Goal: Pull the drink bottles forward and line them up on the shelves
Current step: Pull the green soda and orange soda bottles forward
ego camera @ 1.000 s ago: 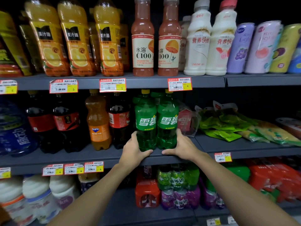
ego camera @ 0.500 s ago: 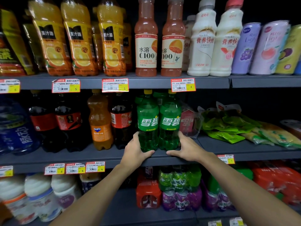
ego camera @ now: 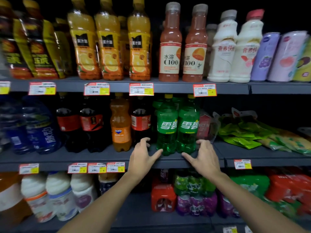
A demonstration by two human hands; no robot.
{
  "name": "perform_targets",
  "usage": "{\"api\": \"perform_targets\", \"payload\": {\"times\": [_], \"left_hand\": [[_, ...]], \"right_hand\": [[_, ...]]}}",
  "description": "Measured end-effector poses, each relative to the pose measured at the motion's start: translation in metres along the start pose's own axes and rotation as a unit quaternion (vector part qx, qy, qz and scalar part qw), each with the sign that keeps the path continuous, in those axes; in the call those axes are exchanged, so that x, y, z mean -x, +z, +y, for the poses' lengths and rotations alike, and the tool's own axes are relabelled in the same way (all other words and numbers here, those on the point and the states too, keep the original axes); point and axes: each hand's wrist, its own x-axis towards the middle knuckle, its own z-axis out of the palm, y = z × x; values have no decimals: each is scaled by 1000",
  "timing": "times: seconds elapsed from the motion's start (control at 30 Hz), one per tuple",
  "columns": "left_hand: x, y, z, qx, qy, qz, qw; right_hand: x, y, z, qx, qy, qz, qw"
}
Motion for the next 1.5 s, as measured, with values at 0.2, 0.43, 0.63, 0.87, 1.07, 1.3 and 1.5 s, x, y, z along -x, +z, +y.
{"api": "perform_targets", "payload": {"times": [0.2, 0.43, 0.63, 0.87, 1.07, 1.3, 1.5], "left_hand": [[3, -42, -35, -17, 31, 128, 991], [0, -64, -53, -10, -32, 159, 987], [-9, -64, -68, -4, -105, 103, 989], [-24, -67, -77, -10, -109, 74, 991], [-28, -70, -77, 10, -106, 58, 993], [-10, -77, -63, -16, -124, 71, 990], [-3, -90, -65, -28, -112, 30, 993]], "right_hand": [[28, 32, -74, -98, -82, 119, 985], [42, 66, -148, -98, -130, 74, 984], [31, 86, -191, -62, 0, 19, 998], [5, 94, -212, -63, 110, -5, 992], [0, 91, -211, -74, 120, -20, 990], [26, 80, -213, -52, 98, -12, 994], [22, 69, -204, -75, 85, -42, 993]]}}
